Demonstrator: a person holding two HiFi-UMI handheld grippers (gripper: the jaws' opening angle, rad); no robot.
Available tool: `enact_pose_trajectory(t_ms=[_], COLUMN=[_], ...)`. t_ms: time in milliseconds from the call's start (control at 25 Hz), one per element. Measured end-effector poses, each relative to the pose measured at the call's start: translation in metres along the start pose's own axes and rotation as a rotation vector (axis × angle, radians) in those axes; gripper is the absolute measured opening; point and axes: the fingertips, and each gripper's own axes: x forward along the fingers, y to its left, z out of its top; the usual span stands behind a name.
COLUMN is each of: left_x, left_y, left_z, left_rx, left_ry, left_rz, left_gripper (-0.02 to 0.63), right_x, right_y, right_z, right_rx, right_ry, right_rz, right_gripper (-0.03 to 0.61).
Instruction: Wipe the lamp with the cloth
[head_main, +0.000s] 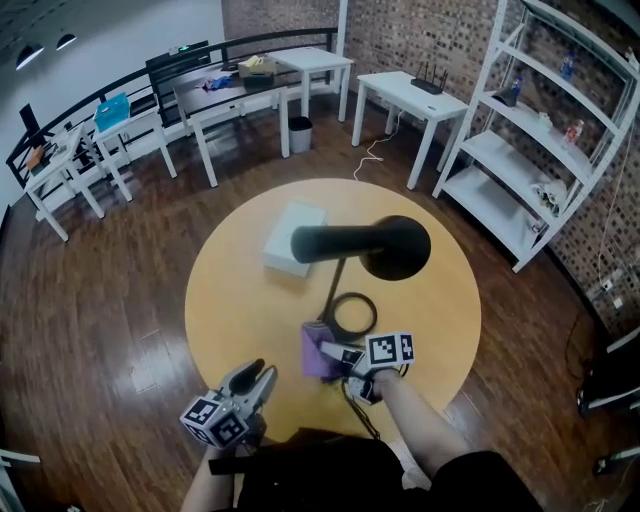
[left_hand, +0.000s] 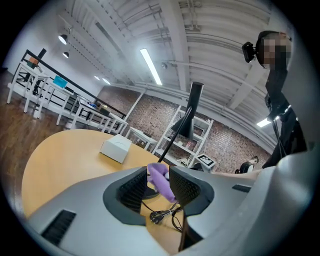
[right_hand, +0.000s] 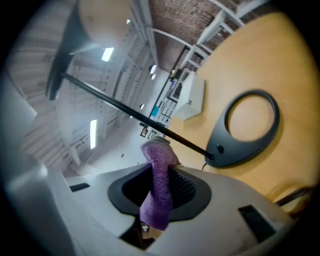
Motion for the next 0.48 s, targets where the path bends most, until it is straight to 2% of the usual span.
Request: enact_pose_trajectory(t_ms=[200, 360, 480], left_x=[0.022, 0.047, 0.063], left_y=[-0.018, -0.034, -0.059], left_z=[0.019, 0.032, 0.049], left_rx=[-0.076, 0.047, 0.029], left_ry=[-0.063, -0.081, -0.156], left_rz=[-0.058, -0.053, -0.075], left_gripper=[0.13, 0.13, 0.13], right_x=[-0.08, -0.148, -0.182], right_y=[0.082, 0.166, 0.238], right_z=[0.043, 0.075, 0.117], right_rx=[-0.394, -0.674, -0.848], right_ry=[-0.021, -0.086, -0.204], right_rz=[0.034, 0.129, 0.216], right_gripper=[0.091, 0.091, 0.091])
